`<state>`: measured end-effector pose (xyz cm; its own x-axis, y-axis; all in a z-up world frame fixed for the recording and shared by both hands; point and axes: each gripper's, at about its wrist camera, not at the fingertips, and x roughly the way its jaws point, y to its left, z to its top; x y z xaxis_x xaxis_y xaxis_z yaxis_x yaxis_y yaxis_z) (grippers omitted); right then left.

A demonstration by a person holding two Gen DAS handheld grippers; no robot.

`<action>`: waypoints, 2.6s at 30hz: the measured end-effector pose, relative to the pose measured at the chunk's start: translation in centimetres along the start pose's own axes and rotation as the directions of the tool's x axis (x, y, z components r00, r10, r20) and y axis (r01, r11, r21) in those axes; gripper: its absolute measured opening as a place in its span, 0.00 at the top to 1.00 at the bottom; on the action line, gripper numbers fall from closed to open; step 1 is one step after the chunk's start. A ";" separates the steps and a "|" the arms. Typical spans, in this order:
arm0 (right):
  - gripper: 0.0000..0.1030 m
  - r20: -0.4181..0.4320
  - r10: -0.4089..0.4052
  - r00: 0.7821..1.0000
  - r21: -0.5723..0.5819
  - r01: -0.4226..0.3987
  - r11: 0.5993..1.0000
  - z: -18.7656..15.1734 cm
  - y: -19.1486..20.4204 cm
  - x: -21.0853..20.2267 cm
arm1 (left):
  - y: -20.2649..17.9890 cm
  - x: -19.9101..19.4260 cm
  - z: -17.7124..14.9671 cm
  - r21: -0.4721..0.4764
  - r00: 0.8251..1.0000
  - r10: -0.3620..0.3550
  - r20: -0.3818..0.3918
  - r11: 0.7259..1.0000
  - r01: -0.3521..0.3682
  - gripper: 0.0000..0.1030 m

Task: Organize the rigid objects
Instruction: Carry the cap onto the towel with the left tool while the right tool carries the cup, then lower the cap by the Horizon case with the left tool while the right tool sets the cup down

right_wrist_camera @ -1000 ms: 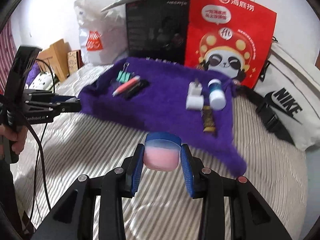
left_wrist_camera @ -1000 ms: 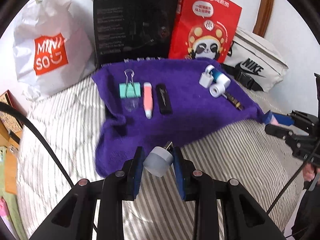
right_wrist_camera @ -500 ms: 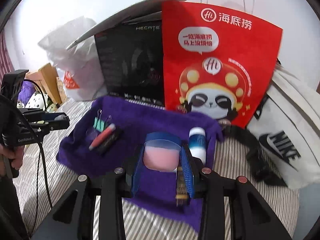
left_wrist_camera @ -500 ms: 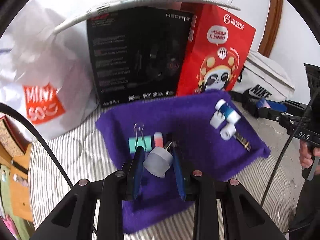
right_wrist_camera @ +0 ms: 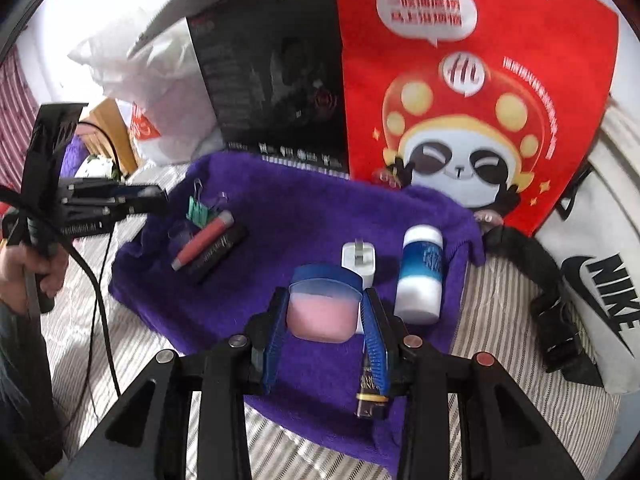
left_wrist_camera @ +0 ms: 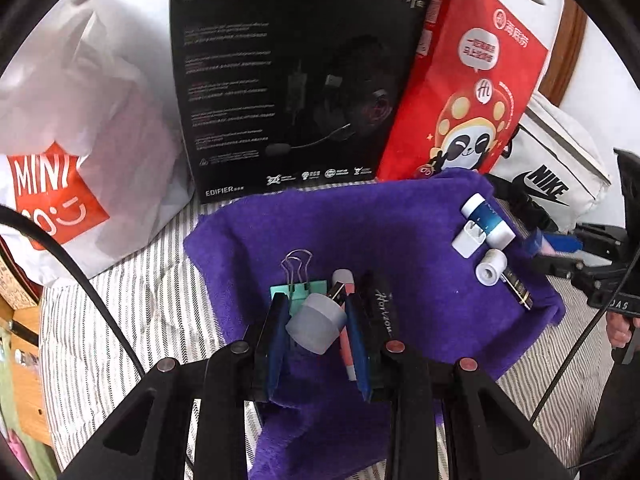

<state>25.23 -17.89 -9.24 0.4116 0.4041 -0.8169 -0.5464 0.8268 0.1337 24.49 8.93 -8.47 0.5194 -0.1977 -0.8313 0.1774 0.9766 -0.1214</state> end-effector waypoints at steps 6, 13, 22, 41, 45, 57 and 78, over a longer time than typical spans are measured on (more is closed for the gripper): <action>0.65 -0.048 0.032 0.998 -0.013 -0.033 0.999 -0.8 -0.9 0.9 | 0.2 0.0 0.2 0.000 1.000 -0.003 0.008 1.000 0.003 0.73; 0.65 -0.099 0.100 0.990 0.013 -0.100 0.995 -3.9 -0.9 2.4 | -0.1 0.3 0.2 0.010 1.000 -0.018 0.000 1.000 0.018 0.73; 0.64 -0.154 0.004 0.988 -0.059 -0.014 0.998 -2.8 0.1 4.6 | 0.0 0.6 0.1 0.007 0.999 -0.034 -0.013 0.999 0.034 0.73; 0.64 -0.208 -0.054 0.977 -0.139 0.025 0.990 -2.0 0.8 6.3 | 0.7 0.5 -0.1 -0.005 0.999 -0.025 -0.021 1.000 0.025 0.73; 0.64 -0.209 -0.050 0.977 -0.140 0.021 0.990 -1.9 0.8 6.5 | 0.4 0.9 -0.2 0.003 0.999 -0.026 -0.032 1.000 0.026 0.73; 0.39 -0.228 -0.082 0.970 -0.167 0.044 0.985 -2.0 1.0 6.8 | -0.1 1.1 -0.2 0.028 0.999 -0.021 -0.039 0.999 0.022 0.73; 0.39 -0.120 -0.118 0.986 -0.099 0.106 0.989 -0.7 -2.4 1.8 | -7.0 4.8 -1.7 0.196 0.987 -0.068 -0.145 0.976 0.096 0.73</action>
<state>26.75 -19.40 -11.37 0.3829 0.2541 -0.8882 -0.5690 0.8223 -0.0100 24.36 1.32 -12.51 0.3792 -0.2494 -0.8911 0.3874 0.9173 -0.0919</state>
